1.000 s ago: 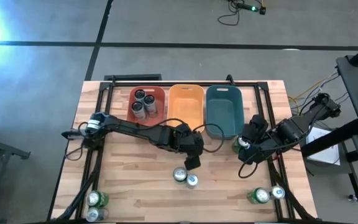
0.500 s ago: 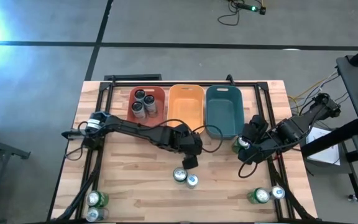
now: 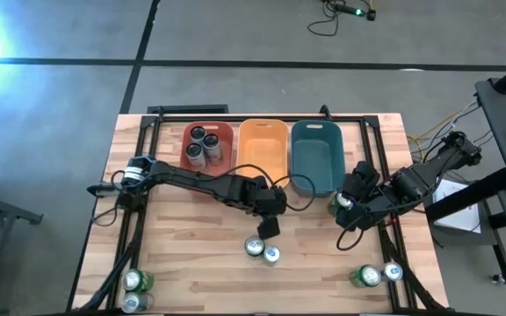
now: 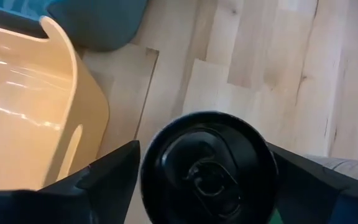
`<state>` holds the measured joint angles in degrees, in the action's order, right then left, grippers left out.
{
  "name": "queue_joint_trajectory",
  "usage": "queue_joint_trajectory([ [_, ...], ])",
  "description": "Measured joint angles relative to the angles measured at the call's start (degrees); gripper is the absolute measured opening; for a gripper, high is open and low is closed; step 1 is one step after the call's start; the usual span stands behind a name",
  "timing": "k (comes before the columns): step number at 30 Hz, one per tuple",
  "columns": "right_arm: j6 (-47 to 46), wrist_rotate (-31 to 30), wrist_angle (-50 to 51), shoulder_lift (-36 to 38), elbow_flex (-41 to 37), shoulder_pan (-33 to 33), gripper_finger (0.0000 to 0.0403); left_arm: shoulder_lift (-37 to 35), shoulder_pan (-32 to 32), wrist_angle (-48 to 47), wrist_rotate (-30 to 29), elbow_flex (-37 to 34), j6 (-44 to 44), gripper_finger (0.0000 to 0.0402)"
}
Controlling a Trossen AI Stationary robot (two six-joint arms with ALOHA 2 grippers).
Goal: Sort soda cans
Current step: Put the white-blue soda can into the orange bin
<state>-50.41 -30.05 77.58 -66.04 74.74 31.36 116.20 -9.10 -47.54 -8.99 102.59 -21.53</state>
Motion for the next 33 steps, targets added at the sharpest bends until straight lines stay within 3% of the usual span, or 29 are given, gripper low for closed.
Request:
queue_joint_trajectory([
  [6,0.4,0.0,0.0,0.0,0.0,0.0,0.0359,0.0,0.5,0.2,0.2,-0.3,-0.5,0.0243],
  [11,0.8,0.0,0.1,0.4,0.1,0.0,0.0359,0.1,0.6,-3.2,0.1,1.8,-0.6,0.0240],
  [20,2.7,-3.5,0.0,2.6,1.0,-0.1,0.0359,-0.8,-0.2,-27.5,-4.5,26.1,-1.2,0.0240],
  [23,2.9,-4.6,0.0,2.7,1.0,-0.3,0.0359,-1.8,-0.4,-35.3,-9.8,32.5,-4.4,0.0240],
  [27,2.9,-4.6,-0.2,2.3,1.0,-0.3,0.0359,-10.5,0.7,-41.3,-16.2,26.0,-13.9,0.0240],
  [33,2.6,-5.3,-0.3,2.2,0.7,-0.4,0.0359,-21.9,1.7,-41.0,-24.3,9.5,-32.3,0.0240],
])
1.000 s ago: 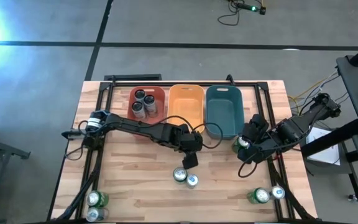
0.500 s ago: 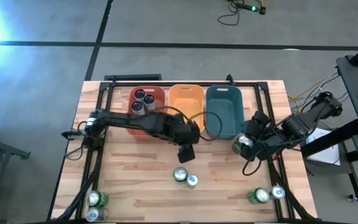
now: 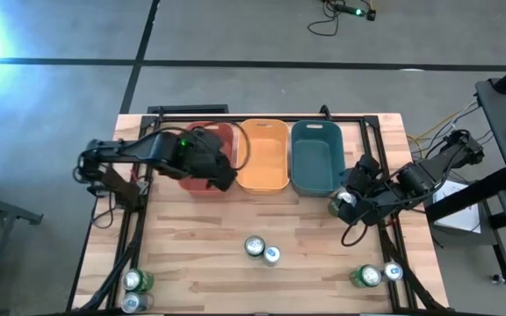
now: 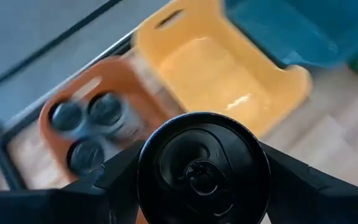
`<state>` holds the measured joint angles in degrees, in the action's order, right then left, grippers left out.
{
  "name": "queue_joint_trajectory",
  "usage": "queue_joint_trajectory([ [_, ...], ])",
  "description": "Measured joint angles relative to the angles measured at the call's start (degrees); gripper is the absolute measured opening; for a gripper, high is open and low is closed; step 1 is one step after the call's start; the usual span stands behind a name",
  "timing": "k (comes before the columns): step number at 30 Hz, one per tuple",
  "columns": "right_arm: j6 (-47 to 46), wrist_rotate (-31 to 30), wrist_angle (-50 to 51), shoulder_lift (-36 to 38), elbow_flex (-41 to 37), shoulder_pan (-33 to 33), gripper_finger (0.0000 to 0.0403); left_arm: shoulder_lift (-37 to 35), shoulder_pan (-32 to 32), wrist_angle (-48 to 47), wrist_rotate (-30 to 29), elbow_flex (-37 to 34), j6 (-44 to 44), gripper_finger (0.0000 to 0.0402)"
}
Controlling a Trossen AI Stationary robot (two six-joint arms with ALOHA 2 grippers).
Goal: Sort soda cans
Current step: Put the white-blue soda can into the orange bin
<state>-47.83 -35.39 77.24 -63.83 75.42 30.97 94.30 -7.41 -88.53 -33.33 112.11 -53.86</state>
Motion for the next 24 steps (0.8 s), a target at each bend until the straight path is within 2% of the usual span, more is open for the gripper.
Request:
queue_joint_trajectory([
  [4,0.0,-0.2,0.0,0.0,0.0,0.0,0.0359,-4.3,1.4,2.1,-1.7,-10.8,-10.6,0.0240],
  [13,-1.0,-0.2,0.0,0.0,-0.1,0.0,0.0359,-4.6,3.6,10.9,0.5,-28.1,-31.9,0.0240],
  [20,-1.1,-0.2,0.0,0.0,-0.1,0.0,0.0359,-4.3,4.4,12.3,-0.4,-33.6,-44.2,0.0240],
  [24,-0.6,-0.2,0.0,0.0,-0.1,0.0,0.0359,-2.6,5.1,12.7,-2.0,-34.0,-47.3,0.0240],
])
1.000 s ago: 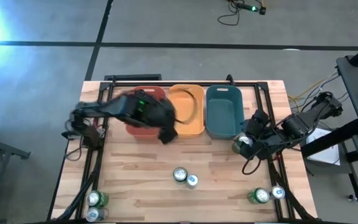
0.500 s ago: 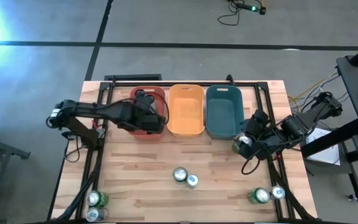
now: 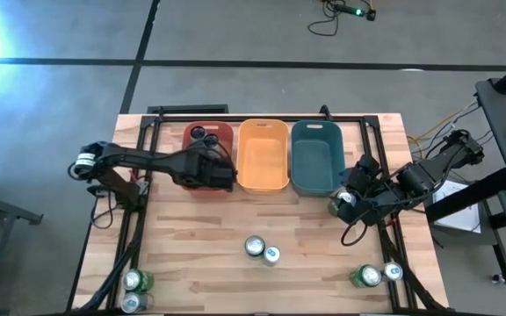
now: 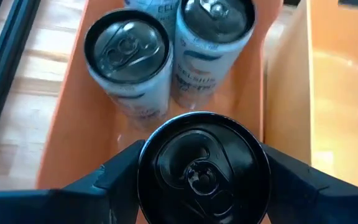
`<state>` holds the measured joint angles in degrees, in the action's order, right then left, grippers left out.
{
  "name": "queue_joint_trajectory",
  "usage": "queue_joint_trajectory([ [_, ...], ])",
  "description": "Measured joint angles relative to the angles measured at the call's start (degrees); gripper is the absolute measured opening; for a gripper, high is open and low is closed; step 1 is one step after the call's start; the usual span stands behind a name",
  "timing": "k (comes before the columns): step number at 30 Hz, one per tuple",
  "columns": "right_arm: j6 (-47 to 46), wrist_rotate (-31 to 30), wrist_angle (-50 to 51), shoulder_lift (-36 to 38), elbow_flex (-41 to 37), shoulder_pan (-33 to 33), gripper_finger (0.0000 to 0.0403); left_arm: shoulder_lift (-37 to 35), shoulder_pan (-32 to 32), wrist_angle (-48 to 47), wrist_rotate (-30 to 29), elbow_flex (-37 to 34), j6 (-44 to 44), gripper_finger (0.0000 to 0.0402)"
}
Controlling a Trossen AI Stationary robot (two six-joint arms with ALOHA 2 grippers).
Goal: Sort soda cans
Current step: Put the white-blue soda can into the orange bin
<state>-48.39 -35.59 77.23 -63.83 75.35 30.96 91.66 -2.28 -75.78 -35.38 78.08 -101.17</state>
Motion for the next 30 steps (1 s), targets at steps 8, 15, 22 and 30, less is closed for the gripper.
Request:
queue_joint_trajectory([
  [8,0.4,0.0,0.0,0.0,0.0,0.0,0.0359,2.2,2.6,0.4,-0.1,0.0,-1.1,0.0241],
  [15,0.4,0.9,0.0,0.0,0.0,0.0,0.0359,2.3,4.3,0.4,-0.2,0.0,-1.8,0.0241],
  [22,-0.1,1.3,-0.2,0.0,0.0,0.0,0.0359,2.3,5.0,1.3,-1.1,0.0,-1.6,0.0243],
  [30,-0.7,1.6,-0.7,0.0,0.0,0.0,0.0359,2.3,5.5,1.5,-1.1,-0.1,-1.4,0.0262],
])
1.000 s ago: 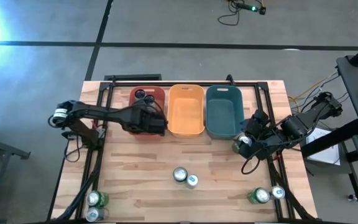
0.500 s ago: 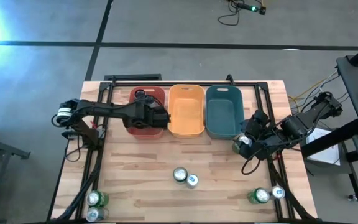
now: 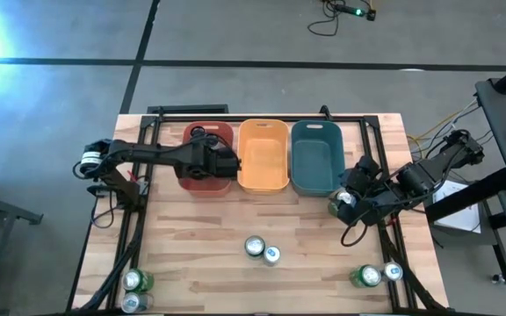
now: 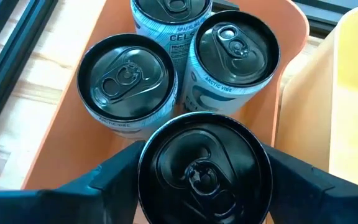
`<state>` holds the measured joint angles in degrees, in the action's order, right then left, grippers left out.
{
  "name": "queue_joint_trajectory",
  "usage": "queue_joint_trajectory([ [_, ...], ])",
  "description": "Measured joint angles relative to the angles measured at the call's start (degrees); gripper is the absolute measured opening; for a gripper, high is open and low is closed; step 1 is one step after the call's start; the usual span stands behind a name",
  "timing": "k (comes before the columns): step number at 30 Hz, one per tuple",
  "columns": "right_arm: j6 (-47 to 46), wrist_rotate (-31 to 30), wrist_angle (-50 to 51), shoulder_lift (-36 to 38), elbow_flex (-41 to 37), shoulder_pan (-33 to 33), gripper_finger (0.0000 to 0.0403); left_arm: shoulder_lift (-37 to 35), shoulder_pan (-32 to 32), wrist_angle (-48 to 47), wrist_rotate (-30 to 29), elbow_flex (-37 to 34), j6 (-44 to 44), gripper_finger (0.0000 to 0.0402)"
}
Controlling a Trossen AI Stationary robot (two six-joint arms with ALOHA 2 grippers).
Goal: Sort soda cans
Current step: Put the white-blue soda can into the orange bin, then put the blue soda can into the blue bin
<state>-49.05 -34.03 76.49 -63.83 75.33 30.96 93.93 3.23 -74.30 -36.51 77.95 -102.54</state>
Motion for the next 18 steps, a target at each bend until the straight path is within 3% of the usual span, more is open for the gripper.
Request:
queue_joint_trajectory([
  [6,0.2,0.1,-1.0,0.0,1.1,0.0,0.0359,-0.1,0.4,0.2,-0.8,0.0,0.2,0.0300],
  [12,1.1,0.0,-1.0,0.0,2.9,0.0,0.0359,-0.1,0.6,0.1,-1.4,0.1,1.3,0.0305],
  [18,2.8,-0.1,-1.0,0.0,3.1,0.0,0.0359,-0.1,0.4,-2.8,-1.8,5.8,7.2,0.0306],
])
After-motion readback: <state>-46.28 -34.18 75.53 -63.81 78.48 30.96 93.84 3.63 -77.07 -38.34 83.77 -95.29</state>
